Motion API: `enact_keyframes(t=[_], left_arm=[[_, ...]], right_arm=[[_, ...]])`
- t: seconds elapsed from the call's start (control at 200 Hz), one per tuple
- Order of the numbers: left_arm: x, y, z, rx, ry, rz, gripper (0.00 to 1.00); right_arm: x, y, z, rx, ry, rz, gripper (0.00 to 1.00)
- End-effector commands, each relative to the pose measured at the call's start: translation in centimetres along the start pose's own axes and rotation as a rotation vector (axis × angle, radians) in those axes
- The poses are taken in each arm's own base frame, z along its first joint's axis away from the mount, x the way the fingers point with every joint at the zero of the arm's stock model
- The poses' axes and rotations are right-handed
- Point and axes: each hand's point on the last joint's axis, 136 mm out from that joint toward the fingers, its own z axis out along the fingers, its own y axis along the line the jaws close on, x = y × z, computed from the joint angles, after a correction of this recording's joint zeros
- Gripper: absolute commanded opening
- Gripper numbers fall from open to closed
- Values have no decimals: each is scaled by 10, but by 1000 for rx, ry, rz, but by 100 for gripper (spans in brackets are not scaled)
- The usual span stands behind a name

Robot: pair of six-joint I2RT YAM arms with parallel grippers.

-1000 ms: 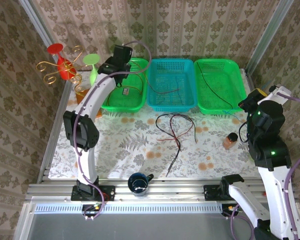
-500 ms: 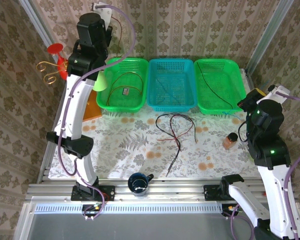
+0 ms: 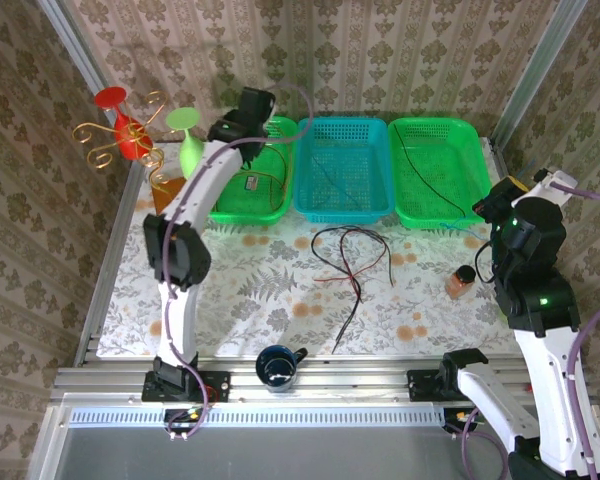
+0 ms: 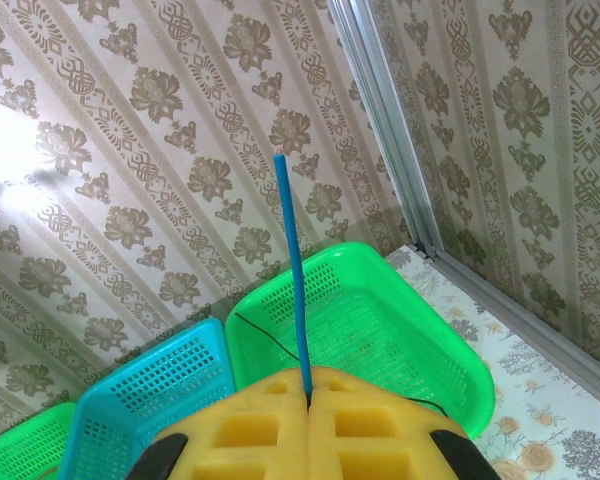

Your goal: Untangle the cables

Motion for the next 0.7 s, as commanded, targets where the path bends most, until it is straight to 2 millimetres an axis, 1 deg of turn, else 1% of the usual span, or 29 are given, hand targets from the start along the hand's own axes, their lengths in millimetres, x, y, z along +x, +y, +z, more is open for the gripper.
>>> enact_keyframes(t=[0.0, 0.06, 0.185, 0.32, 0.425, 0.45, 0.475, 0.495, 0.505, 0.52, 0.53, 0.555, 0.575, 0.595, 0.62, 0.695], left_arm=[[47, -29, 28, 89, 195, -20, 0], [64, -39, 40, 123, 262, -47, 0], [83, -50, 51, 193, 336, -104, 0], [91, -57, 55, 232, 376, -141, 0], [90, -56, 53, 248, 375, -177, 0], [89, -54, 52, 245, 370, -184, 8], [86, -52, 49, 243, 362, -191, 19], [83, -49, 47, 240, 354, -198, 30], [82, -48, 46, 240, 348, -202, 34], [79, -46, 44, 238, 338, -210, 44], [77, -45, 42, 239, 332, -213, 48], [72, -42, 37, 242, 312, -227, 63], [66, -40, 33, 249, 293, -239, 72], [61, -37, 28, 255, 272, -254, 78], [53, -33, 21, 259, 243, -272, 82], [30, -21, -4, 266, 158, -310, 88]], right_arm=[[-5, 0, -8, -13, -6, 12, 0], [-5, -1, -8, -13, -4, 8, 0], [-2, -1, -7, -15, 3, 4, 0], [0, 1, -5, -22, 10, 14, 0], [1, 3, -5, -31, 15, 29, 0], [1, 4, -4, -35, 18, 31, 0], [1, 5, -4, -39, 20, 34, 0], [1, 6, -5, -43, 22, 36, 0], [1, 6, -5, -45, 24, 36, 0], [1, 7, -5, -49, 25, 38, 0], [1, 7, -5, -50, 28, 37, 0], [2, 9, -4, -56, 34, 37, 0], [2, 10, -5, -61, 36, 39, 0], [2, 11, -5, -68, 40, 39, 0], [2, 13, -5, -75, 45, 40, 0], [4, 19, -6, -107, 65, 49, 0]])
